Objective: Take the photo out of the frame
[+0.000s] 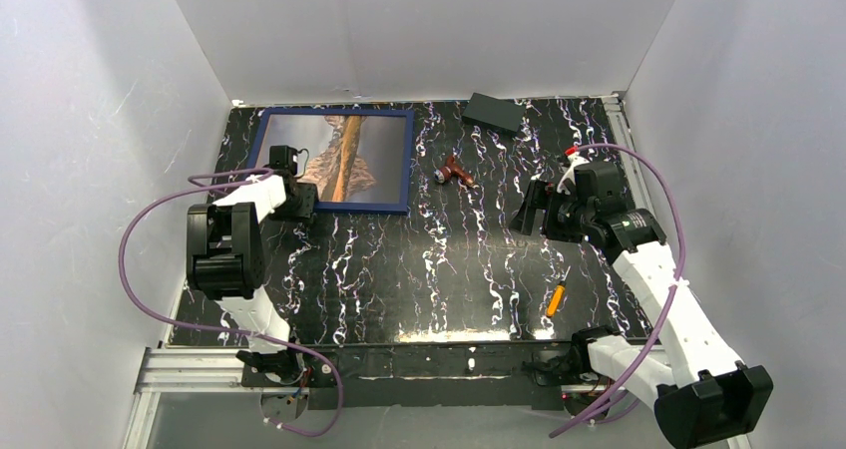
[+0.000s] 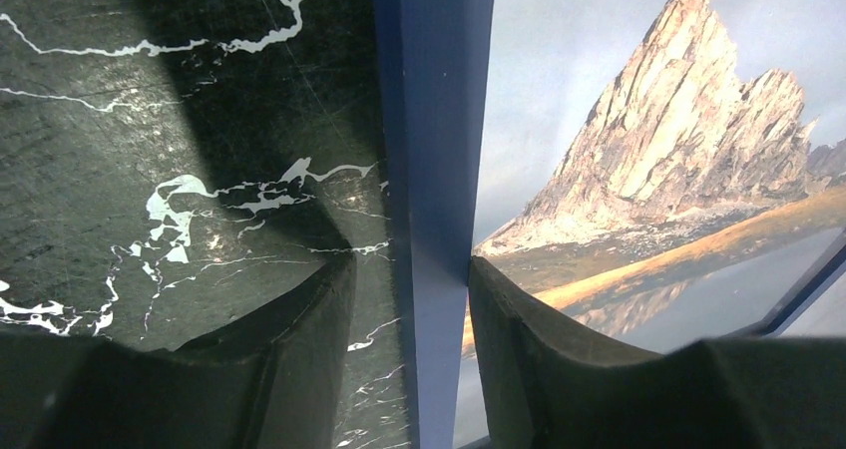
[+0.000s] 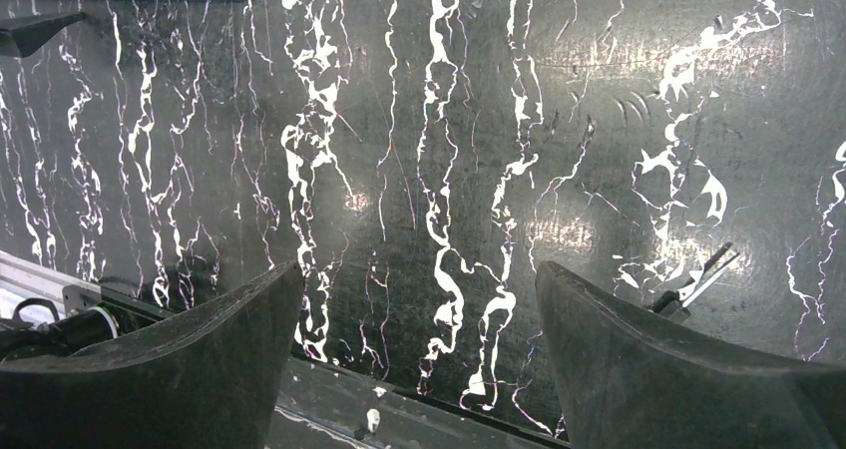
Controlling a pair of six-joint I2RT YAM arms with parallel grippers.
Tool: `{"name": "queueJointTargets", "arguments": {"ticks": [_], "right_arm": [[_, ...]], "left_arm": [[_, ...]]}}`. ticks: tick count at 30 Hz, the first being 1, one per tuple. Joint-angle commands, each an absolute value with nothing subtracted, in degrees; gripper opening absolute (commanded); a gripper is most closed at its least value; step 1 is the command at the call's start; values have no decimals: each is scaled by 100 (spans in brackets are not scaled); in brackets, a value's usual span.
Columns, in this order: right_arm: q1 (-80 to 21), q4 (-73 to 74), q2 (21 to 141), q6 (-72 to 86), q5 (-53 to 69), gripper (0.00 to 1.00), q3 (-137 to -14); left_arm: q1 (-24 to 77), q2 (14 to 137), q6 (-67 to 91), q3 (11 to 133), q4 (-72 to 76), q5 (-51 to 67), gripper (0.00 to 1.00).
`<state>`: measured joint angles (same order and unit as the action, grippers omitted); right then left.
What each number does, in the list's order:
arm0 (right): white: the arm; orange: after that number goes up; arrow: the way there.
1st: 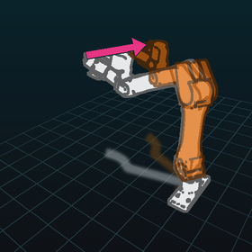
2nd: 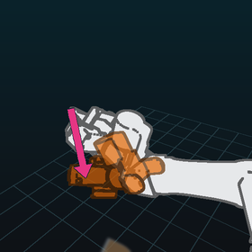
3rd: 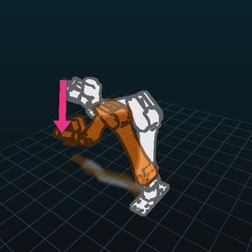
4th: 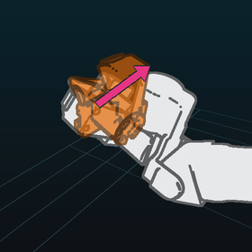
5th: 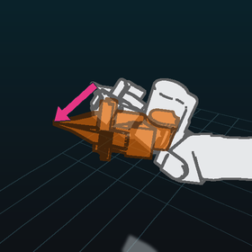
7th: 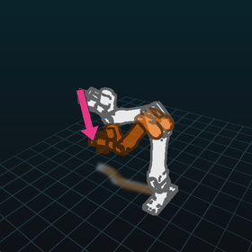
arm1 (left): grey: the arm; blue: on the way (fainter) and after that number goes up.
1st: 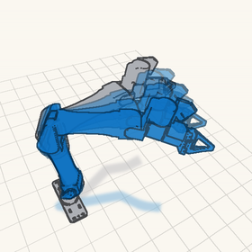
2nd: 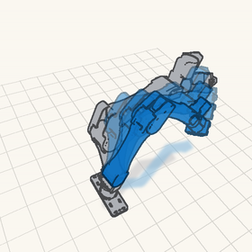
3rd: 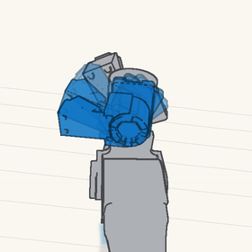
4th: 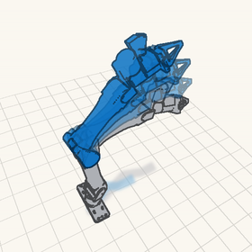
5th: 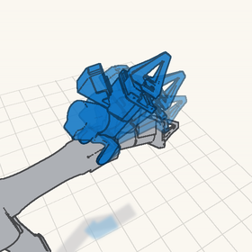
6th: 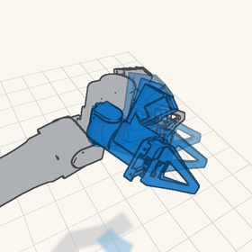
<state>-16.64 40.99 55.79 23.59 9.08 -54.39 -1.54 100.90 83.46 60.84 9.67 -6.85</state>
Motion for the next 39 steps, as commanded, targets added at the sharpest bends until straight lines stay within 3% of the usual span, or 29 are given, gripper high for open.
{"name": "queueJointTargets", "arguments": {"ticks": [1,4,8,15,23,27,31,34,39], "right_arm": [[-1720,4041,5628,2287,885,93,-5438],[-1781,4036,5675,2291,828,93,-5450],[-1965,4061,5741,2205,513,93,-5462],[-2763,3616,5797,2080,-51,94,-5364],[-4470,2625,6216,1622,-846,94,-5387],[-5658,2246,6943,1057,-1412,93,-5732],[-7796,1797,8859,-1047,-3334,96,-6856],[-8359,1566,9885,-2057,-3678,97,-7374],[-8510,1363,10281,-2420,-3838,97,-7495]], "left_arm": [[-158,10381,8203,5977,-379,-905,41],[-164,10386,8189,5968,-466,-886,28],[-193,10433,8026,6210,-976,-789,0],[-202,9935,7876,6435,-2212,-1001,0],[-229,8628,7782,6047,-3283,-1237,0],[-230,7819,7820,5558,-3592,-1163,0],[-229,6812,7781,5404,-4214,-1070,0],[-233,6691,7603,5579,-4533,-948,0],[-231,6654,7558,5657,-4683,-940,0]]}}
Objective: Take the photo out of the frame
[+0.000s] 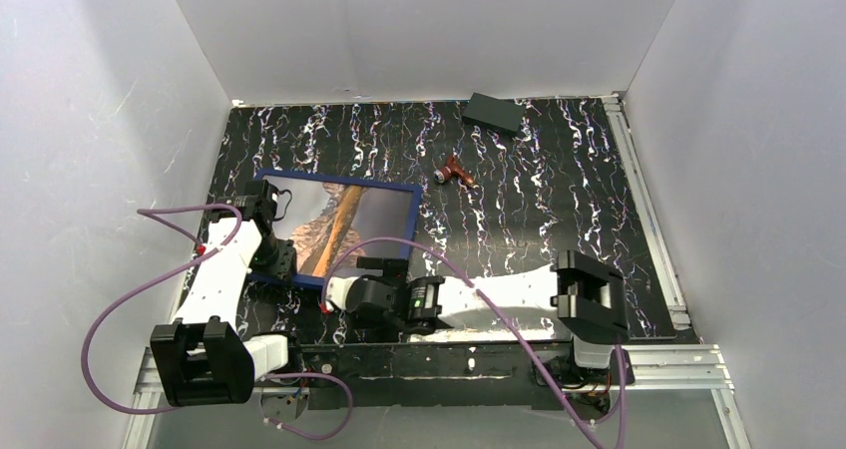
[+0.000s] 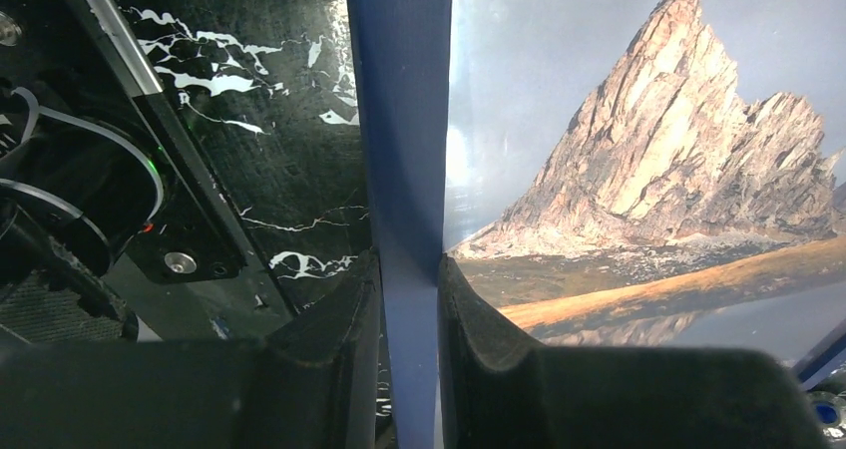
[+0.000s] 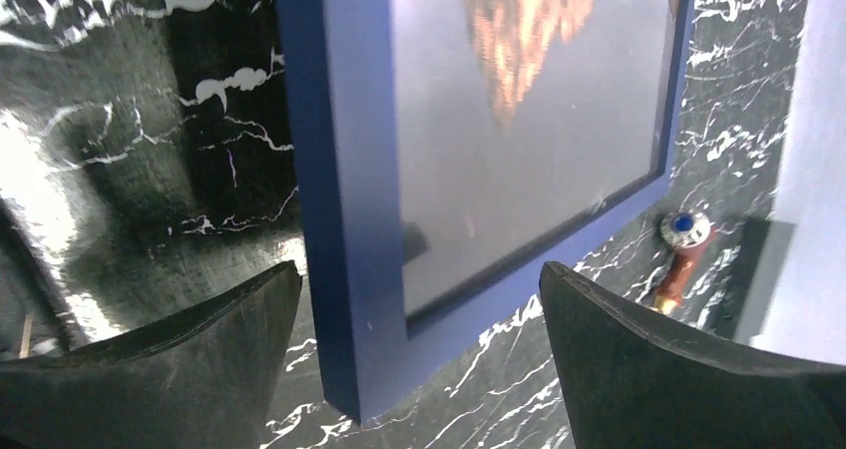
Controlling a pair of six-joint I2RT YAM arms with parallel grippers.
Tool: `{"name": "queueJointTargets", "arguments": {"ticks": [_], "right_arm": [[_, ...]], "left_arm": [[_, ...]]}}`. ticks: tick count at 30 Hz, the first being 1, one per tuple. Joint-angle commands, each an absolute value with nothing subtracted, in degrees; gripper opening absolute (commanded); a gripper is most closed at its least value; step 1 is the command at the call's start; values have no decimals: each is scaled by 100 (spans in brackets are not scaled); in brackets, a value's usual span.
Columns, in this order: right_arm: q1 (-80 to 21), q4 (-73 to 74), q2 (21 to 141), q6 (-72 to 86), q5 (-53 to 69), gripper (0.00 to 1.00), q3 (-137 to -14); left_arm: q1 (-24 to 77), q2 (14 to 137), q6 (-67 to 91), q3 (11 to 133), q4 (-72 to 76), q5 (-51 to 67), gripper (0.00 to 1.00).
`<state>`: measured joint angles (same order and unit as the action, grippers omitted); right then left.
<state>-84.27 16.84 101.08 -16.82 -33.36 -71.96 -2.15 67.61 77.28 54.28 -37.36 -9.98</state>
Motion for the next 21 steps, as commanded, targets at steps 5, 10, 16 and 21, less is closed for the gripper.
{"name": "queueJointTargets", "arguments": {"ticks": [5,10,16,21], "right_arm": [[-8653,1305,10593,-2575,-4113,97,-7710],[-8684,425,11123,-3300,-5440,92,-7721],[-8694,136,11155,-3560,-5801,79,-7758],[-8701,160,11199,-3760,-5845,52,-7825]], "left_arm": [[-229,6656,7550,5787,-4770,-949,0],[-230,6631,7511,5933,-4956,-974,0],[-233,6560,7534,6039,-5136,-1071,0],[-229,6380,7610,6058,-5187,-1055,0]]}}
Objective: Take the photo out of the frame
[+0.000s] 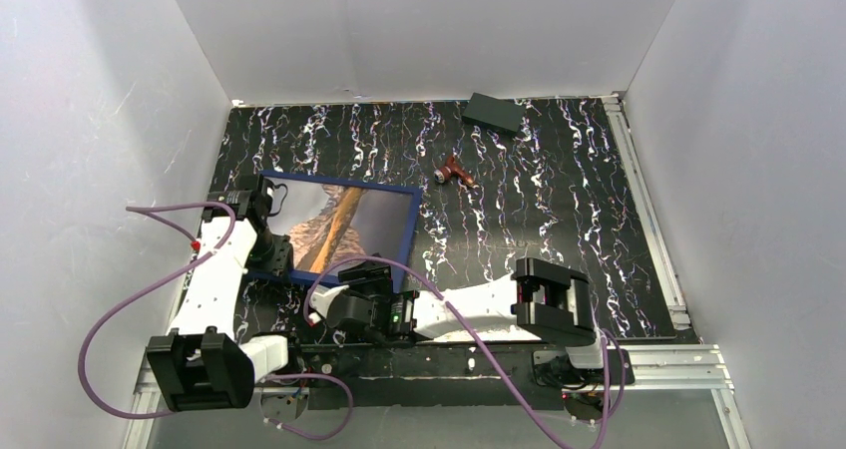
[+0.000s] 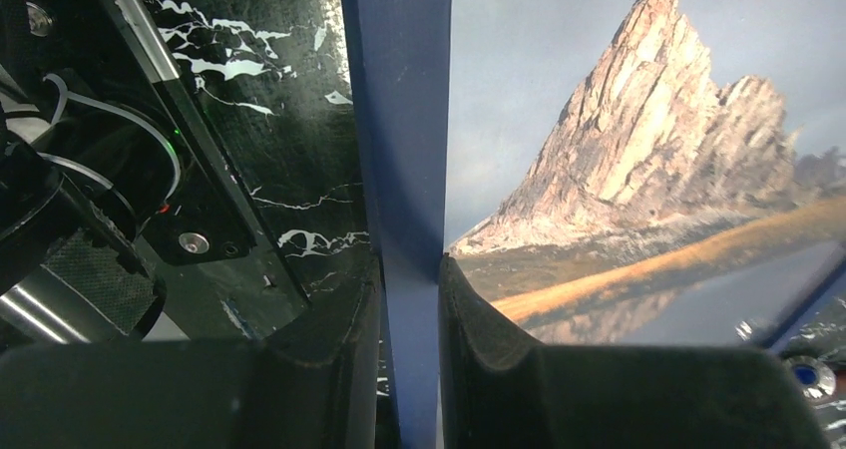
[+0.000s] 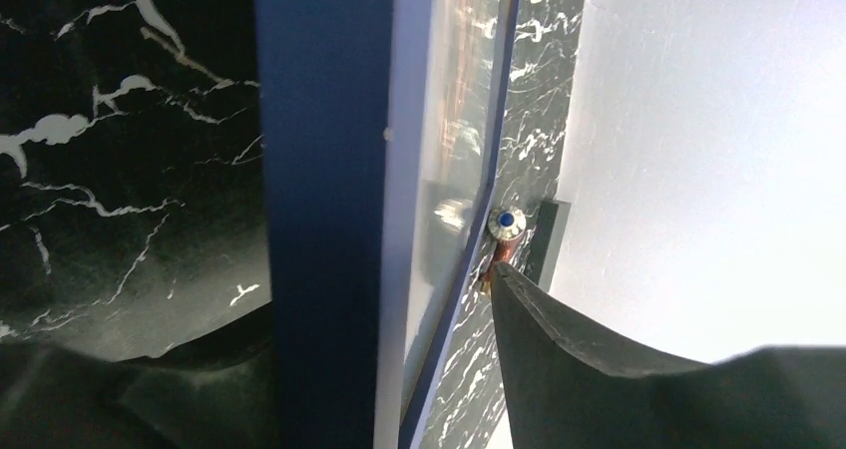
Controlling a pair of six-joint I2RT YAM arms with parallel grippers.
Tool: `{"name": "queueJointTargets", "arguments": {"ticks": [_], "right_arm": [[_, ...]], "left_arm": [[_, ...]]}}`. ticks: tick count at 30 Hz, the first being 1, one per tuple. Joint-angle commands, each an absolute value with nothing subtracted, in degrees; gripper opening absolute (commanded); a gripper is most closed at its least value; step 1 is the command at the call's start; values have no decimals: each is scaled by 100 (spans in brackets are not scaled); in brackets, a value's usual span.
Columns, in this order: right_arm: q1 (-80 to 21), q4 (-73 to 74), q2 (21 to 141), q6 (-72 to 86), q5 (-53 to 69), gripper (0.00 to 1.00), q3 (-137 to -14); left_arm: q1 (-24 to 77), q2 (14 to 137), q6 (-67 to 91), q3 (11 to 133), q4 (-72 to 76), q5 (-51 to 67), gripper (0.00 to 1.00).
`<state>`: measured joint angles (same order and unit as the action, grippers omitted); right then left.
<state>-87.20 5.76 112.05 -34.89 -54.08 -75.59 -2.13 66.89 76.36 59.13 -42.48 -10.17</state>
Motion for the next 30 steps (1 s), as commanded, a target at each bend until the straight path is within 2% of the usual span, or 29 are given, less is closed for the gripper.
{"name": "queueJointTargets", "arguments": {"ticks": [1,4,5,10,12,13,21,25,30], "right_arm": [[-8701,204,11197,-3763,-5852,45,-7868],[-8701,348,11173,-3762,-5867,34,-7958],[-8706,407,11158,-3760,-5871,29,-7992],[-8709,804,10987,-3668,-5917,11,-8139],[-8710,1157,10886,-3496,-5852,2,-8242],[-8710,1422,10839,-3362,-5764,1,-8326],[-8695,3761,10567,-2089,-4943,1,-9641],[-8560,4977,10533,-1422,-4244,1,-10600],[-8351,5898,10455,-911,-3725,1,-11515]], "left_arm": [[-235,6325,7611,6060,-5171,-1067,0],[-237,6139,7576,6105,-5166,-1081,0],[-239,6086,7550,6139,-5173,-1089,5],[-237,5720,7149,6400,-5053,-1160,56],[-242,5535,6757,6603,-4897,-1186,68],[-238,5489,6507,6759,-4822,-1160,72],[-242,4912,4403,7721,-3178,772,84],[-233,4967,4018,8353,-3049,1461,86],[-196,5011,3747,9039,-3060,2075,97]]}}
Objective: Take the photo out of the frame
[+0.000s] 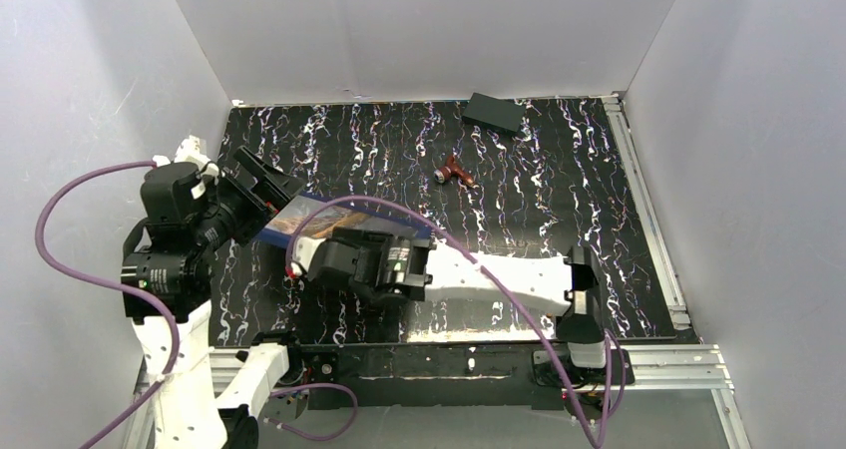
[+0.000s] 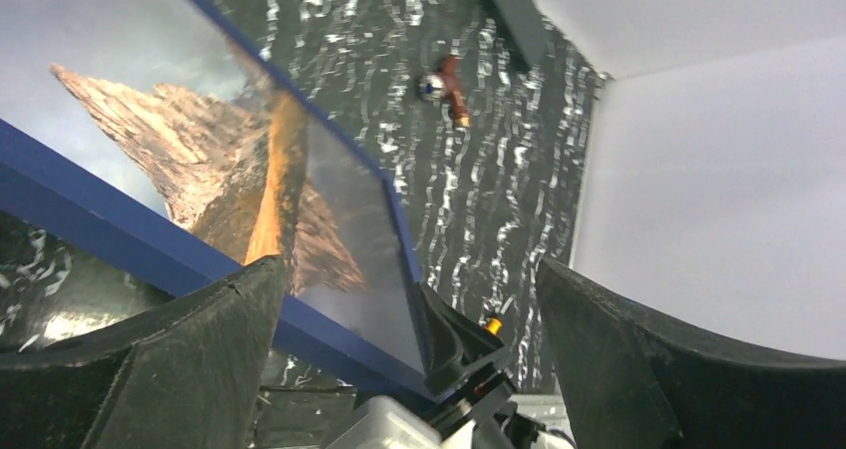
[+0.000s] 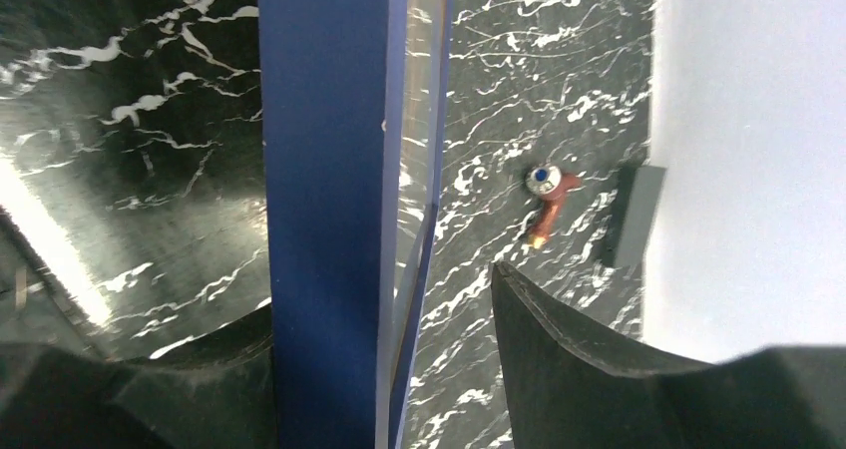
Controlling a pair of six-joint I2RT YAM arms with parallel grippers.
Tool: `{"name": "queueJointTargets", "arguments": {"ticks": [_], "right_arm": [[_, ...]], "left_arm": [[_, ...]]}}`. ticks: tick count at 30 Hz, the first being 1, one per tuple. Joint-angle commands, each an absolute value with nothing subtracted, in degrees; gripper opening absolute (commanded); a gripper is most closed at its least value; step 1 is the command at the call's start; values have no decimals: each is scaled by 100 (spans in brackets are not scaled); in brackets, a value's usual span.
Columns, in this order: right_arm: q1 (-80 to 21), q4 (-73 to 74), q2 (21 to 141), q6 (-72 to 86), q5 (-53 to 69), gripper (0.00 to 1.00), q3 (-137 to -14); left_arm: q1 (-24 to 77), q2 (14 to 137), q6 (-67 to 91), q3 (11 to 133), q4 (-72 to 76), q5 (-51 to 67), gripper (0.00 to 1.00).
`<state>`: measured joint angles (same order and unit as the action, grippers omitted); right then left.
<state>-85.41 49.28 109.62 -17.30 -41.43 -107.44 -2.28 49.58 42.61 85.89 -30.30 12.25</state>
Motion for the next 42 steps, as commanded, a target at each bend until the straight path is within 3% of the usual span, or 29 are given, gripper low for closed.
{"name": "queueJointTargets", "arguments": {"ticks": [1,7,13,17,25,31,42], "right_arm": [[-8293,5945,10406,-812,-3566,1,-11625],[-7502,5981,9945,-26,-2244,1,-11757],[-6445,5402,9283,739,-500,1,-11119],[-5708,4705,8849,1013,1051,1,-10394],[-4736,3961,8691,1352,2431,1,-9504],[-4110,3624,8784,1745,2931,1,-9197],[-3595,4592,9051,1414,2626,1,-9266]], "left_arm": [[-175,5022,3731,9144,-3092,2109,98],[-88,5032,3499,9653,-3417,2079,98],[186,5059,3258,9925,-3680,1830,98],[249,5033,3186,9758,-3752,1661,98],[369,4957,3279,8736,-3639,1797,98],[369,4954,3478,7778,-3596,2033,98],[374,5046,3481,7272,-3594,2101,98]]}}
